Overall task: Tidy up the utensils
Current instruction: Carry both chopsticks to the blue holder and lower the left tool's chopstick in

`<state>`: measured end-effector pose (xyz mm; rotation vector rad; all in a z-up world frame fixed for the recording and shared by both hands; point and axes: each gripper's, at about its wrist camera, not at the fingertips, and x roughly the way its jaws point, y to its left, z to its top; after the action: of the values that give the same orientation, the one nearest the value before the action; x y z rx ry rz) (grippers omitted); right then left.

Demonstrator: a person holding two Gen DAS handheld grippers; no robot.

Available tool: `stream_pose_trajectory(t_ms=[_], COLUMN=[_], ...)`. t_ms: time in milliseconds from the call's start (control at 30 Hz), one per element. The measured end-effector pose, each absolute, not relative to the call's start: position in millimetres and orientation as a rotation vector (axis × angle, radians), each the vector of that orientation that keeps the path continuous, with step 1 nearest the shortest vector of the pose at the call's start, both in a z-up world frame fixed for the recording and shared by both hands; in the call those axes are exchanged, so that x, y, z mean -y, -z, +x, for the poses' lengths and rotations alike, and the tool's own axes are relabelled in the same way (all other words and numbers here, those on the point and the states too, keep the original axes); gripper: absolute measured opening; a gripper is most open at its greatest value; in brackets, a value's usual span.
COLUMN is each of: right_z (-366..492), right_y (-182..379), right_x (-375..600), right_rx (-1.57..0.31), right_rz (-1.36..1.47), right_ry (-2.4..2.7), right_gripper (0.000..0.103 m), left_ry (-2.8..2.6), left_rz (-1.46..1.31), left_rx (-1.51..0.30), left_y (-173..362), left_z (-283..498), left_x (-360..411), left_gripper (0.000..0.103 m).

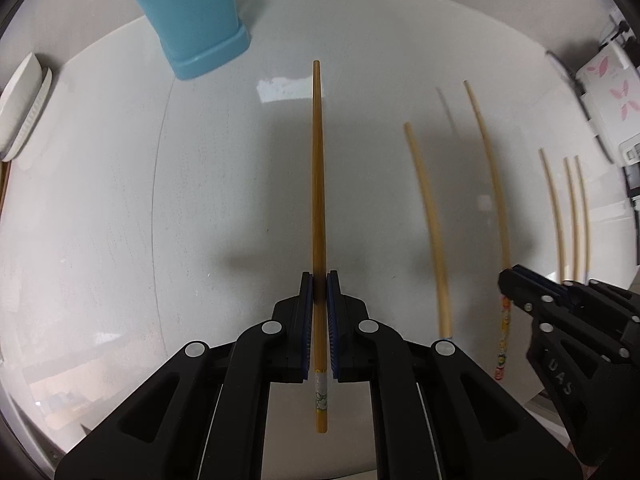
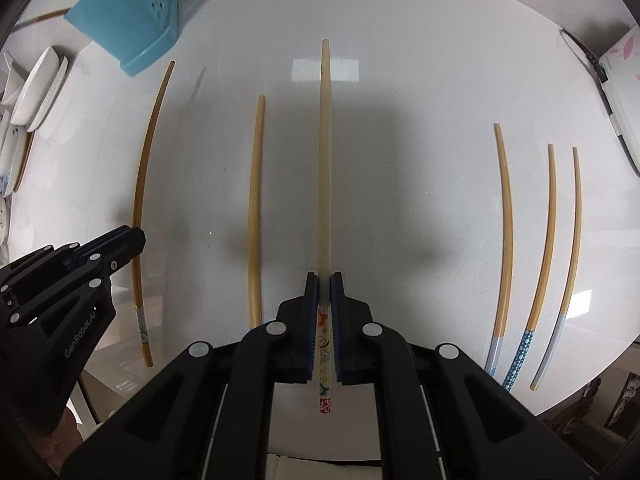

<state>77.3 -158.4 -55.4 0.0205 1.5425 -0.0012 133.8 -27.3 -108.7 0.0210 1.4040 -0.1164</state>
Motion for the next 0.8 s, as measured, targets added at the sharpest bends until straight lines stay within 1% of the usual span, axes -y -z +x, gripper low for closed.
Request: stream_pose_trajectory(t_ms=[333, 600, 800], right_z=[85, 98, 118], right_y=[14, -24, -57], right_x=[156, 149, 144], right_rx=[-1.399, -1.263, -1.165], right_rz=[0.040, 0.031, 0.016], right_ry=[-0.009, -0.034, -0.062], right_gripper=[0.006, 0.006, 0.006], left_ry=[0.173, 0.193, 0.179], left_rz=[0.006, -0.011, -0.017], left_rx=[-1.231, -1.116, -1.030], left_y=[52, 25, -5], left_z=[144, 144, 147], left_x=[32, 32, 21], left_gripper=[0.006, 0.006, 0.006])
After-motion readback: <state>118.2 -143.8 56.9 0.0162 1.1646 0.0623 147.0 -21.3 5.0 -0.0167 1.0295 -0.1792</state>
